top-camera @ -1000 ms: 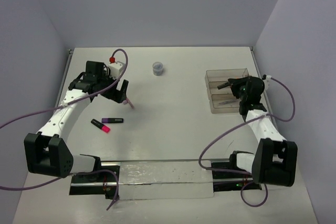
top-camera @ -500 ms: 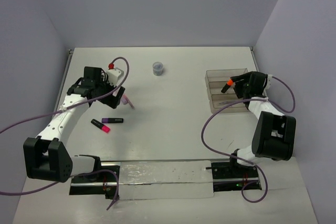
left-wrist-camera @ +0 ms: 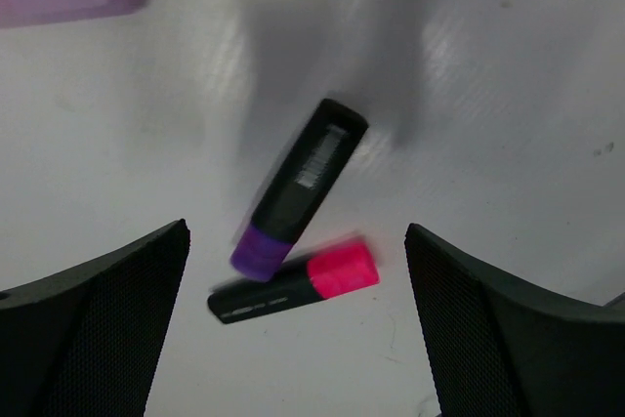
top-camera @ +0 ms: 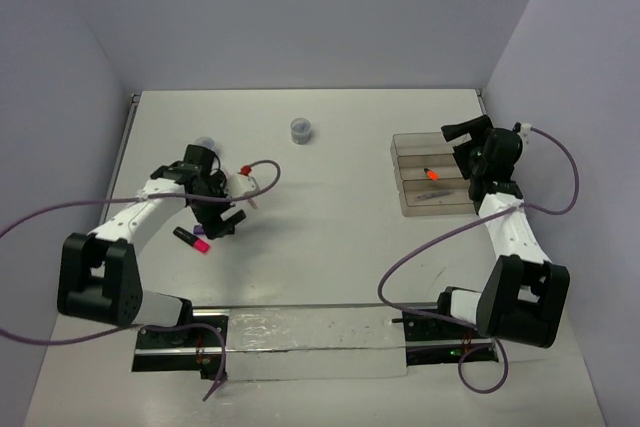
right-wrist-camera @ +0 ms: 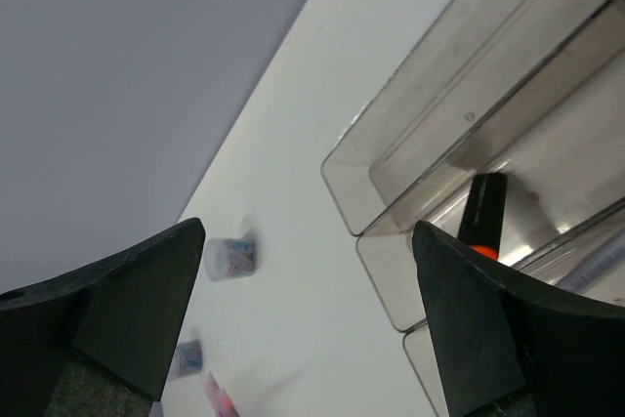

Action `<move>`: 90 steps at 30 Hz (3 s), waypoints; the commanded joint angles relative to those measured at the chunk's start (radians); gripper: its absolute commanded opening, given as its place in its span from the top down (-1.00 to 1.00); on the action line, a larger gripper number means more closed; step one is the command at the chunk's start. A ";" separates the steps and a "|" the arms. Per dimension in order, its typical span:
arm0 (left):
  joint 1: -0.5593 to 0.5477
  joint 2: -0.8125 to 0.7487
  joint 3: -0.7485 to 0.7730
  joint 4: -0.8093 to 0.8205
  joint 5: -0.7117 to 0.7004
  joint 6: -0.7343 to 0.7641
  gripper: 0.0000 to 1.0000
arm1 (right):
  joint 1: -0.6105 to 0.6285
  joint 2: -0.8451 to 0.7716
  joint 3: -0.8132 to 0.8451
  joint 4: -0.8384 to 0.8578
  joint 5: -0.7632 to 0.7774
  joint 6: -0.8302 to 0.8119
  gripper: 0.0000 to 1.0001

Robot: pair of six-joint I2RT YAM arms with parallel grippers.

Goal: Sort the stationery into containers
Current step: Place the stationery in the storage box, then pick up the stationery from the center of the board, then place the stationery in the storage box.

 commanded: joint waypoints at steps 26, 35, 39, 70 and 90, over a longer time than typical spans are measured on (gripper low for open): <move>-0.027 0.299 -0.004 0.126 -0.173 0.095 -0.12 | 0.016 -0.213 0.034 -0.058 -0.108 -0.113 -0.88; -0.027 0.363 0.086 0.126 -0.169 -0.004 1.00 | 0.029 -0.247 0.038 -0.073 -0.111 -0.123 -0.87; -0.025 0.361 0.147 0.093 -0.120 -0.097 1.00 | 0.095 -0.284 0.032 -0.103 -0.088 -0.166 -0.87; -0.012 -0.044 0.505 0.053 0.294 -0.564 1.00 | 1.016 0.555 0.750 0.084 -0.060 -0.047 -0.53; -0.031 -0.006 0.502 0.103 0.169 -0.545 0.84 | 0.999 0.662 0.778 0.186 -0.189 0.085 1.00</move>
